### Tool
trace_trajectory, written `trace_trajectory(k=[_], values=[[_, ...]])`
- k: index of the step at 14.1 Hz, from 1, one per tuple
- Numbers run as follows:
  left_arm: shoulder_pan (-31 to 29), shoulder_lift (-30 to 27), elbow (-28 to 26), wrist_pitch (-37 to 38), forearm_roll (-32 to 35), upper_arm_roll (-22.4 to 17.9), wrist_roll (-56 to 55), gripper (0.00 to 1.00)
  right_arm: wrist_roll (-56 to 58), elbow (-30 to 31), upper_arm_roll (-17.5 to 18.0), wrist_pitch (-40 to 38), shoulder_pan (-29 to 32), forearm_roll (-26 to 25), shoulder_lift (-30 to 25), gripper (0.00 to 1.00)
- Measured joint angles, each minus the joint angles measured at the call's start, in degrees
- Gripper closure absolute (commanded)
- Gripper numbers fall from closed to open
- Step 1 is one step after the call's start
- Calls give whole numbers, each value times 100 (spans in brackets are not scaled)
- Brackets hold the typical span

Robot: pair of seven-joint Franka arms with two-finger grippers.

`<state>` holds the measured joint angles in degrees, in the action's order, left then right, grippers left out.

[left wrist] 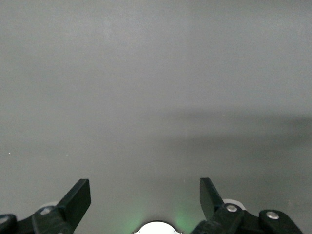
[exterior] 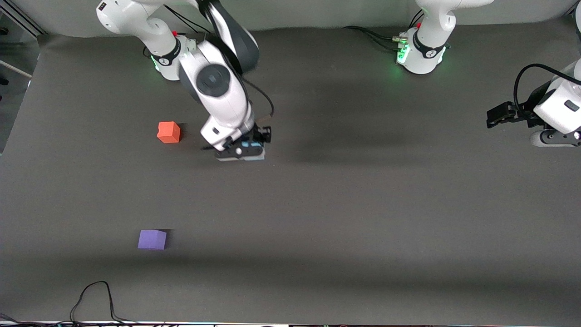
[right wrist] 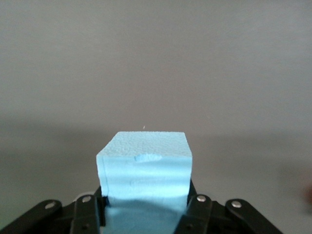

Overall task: Place blue block between orange and purple blocks
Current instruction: 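Carry the blue cube with the right gripper past the red cube, then lower the blue cube between the red and purple cubes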

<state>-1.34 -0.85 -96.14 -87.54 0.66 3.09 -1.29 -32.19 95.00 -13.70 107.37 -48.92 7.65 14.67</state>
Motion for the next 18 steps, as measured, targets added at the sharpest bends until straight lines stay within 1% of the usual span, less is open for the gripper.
trace_trajectory(k=[2, 3, 5, 7, 9, 11, 12, 13, 14, 17, 18], values=[[0, 0, 0, -3, 0, -2, 0, 0, 0, -688, -153, -839, -1, 60, -131, 75], [0, 0, 0, -5, -1, -3, 0, 0, 19, -919, -249, -1110, 1, 82, -165, 75], [0, 0, 0, -6, -1, -5, 0, 0, 339, -1032, -514, -1414, -2, 89, -300, 75], [-1, 0, 1, -6, -2, -7, 0, 0, 958, -864, -1010, -1566, 1, 80, -511, 75], [-2, 0, 1, -8, -2, -9, 0, 0, 1844, -472, -1754, -1643, 27, 10, -867, 75], [-2, 0, 2, -9, -2, -11, 0, 0, 2659, -130, -2483, -1825, 75, -238, -1234, 75], [-3, 0, 2, -10, -11, -11, 0, 0, 2958, -8, -2754, -1912, 87, -380, -1386, 75], [-3, 0, 2, -10, -27, -12, 0, 0, 3154, 100, -2954, -1961, 90, -461, -1518, 75], [-3, 0, 2, -10, -35, -12, 0, 0, 3262, 201, -3081, -1971, 90, -496, -1630, 75], [-4, 0, 2, -11, -39, -13, 0, 0, 3306, 455, -3136, -1897, 71, -523, -1745, 75], [-4, 0, 2, -12, -39, -14, 0, 0, 3306, 625, -3134, -1675, 57, -525, -1741, 75]])
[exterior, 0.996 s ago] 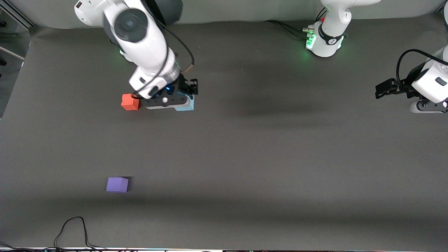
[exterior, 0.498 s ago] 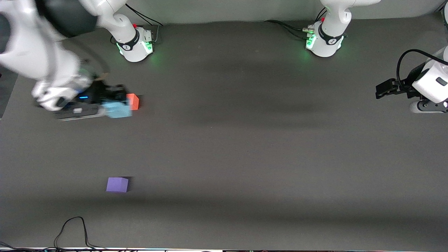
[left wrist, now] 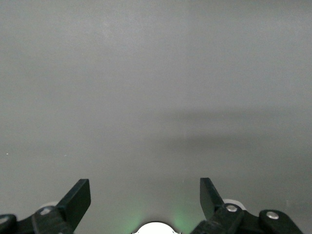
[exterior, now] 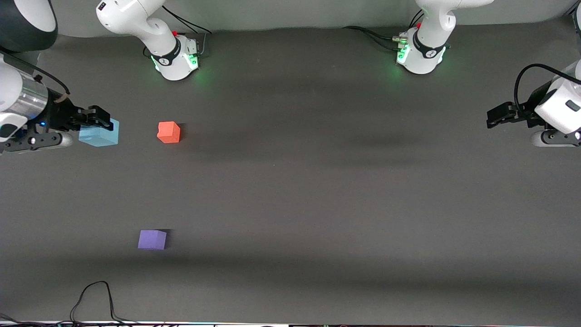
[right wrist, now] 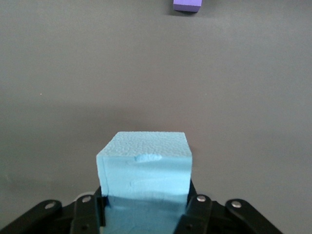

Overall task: Place blue block between orange and purple blocks
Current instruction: 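Lower the blue cube between the red and purple cubes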

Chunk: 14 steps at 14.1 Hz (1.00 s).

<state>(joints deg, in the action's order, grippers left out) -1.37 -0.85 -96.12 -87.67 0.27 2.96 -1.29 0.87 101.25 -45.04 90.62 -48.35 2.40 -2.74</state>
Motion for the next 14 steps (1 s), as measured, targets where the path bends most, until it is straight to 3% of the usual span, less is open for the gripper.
trace_trajectory(k=[7, 10, 12, 14], values=[[-2, 2, 1, -2, -4, -4, 0, 0, 350, 2264, -300, 3171, -4, -29, 280, 75], [-2, 3, 1, -2, -4, -5, 0, 0, 434, 2737, -311, 4055, -11, 34, 756, 75], [-1, 4, 1, -2, -5, -4, 0, 0, 997, 2770, -299, 4320, -17, 647, 1167, 75], [-1, 4, 1, -2, -6, -1, 0, 0, 1920, 2771, -302, 4529, -13, 1668, 1628, 75]])
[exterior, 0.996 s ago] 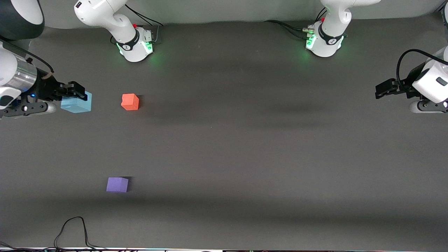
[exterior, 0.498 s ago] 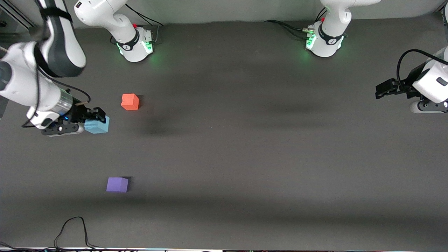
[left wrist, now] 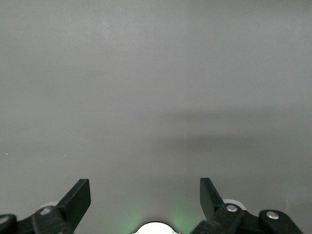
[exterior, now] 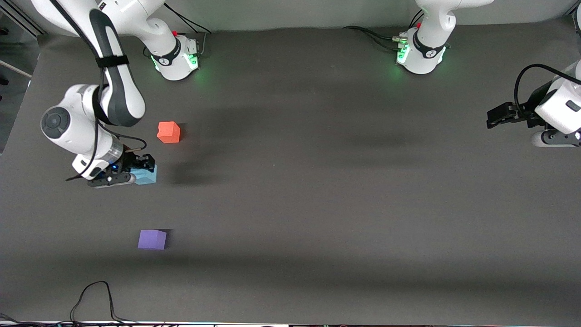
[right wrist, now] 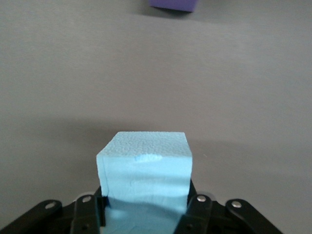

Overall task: Place blue block between orange and purple blocks
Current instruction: 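Lower the blue cube between the red and purple cubes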

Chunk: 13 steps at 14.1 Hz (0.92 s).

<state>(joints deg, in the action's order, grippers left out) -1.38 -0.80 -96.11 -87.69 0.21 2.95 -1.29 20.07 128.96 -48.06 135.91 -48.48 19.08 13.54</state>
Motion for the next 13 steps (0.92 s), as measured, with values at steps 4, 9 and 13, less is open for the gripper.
trace_trajectory(k=[4, 9, 13], values=[[0, 1, 0, 0, -1, 0, 0, 0, 1427, -4, 9, 527, 1, 1655, 1012, 75], [1, 2, 0, 0, -2, 3, 0, 0, 2572, -75, 51, 719, -23, 3148, 1860, 61], [1, 3, 0, 0, -2, 3, 0, 0, 2589, -110, 34, 716, -48, 3276, 1909, 0]])
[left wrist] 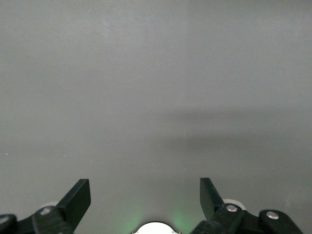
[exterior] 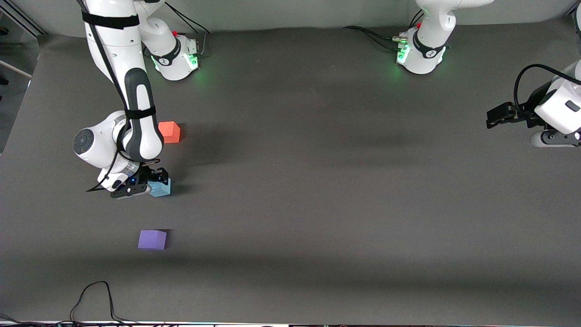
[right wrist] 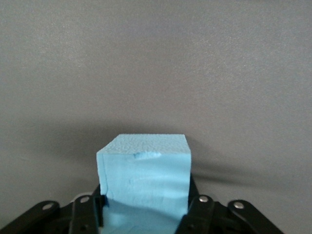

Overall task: Place blue block between orange and purple blocks
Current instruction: 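Lower the blue cube between the red and purple cubes, then open the right gripper and lift it away from the blue cube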

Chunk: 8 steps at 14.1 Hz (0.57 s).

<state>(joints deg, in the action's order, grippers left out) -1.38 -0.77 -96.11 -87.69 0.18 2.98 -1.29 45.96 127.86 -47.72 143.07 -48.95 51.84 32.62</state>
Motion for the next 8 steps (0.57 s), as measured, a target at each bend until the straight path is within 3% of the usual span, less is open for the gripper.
trace_trajectory(k=[4, 6, 8], values=[[0, 5, 0, 0, 0, 0, 0, 0, -252, -226, -60, -549, -28, -69, 43, 0], [0, 7, 0, 0, 0, 1, 0, 0, -770, -500, -393, -1022, -237, -623, -22, 0], [1, 9, -2, 0, -1, 2, 0, 0, -1387, -820, -1022, -1589, -777, -1291, -240, 0]])
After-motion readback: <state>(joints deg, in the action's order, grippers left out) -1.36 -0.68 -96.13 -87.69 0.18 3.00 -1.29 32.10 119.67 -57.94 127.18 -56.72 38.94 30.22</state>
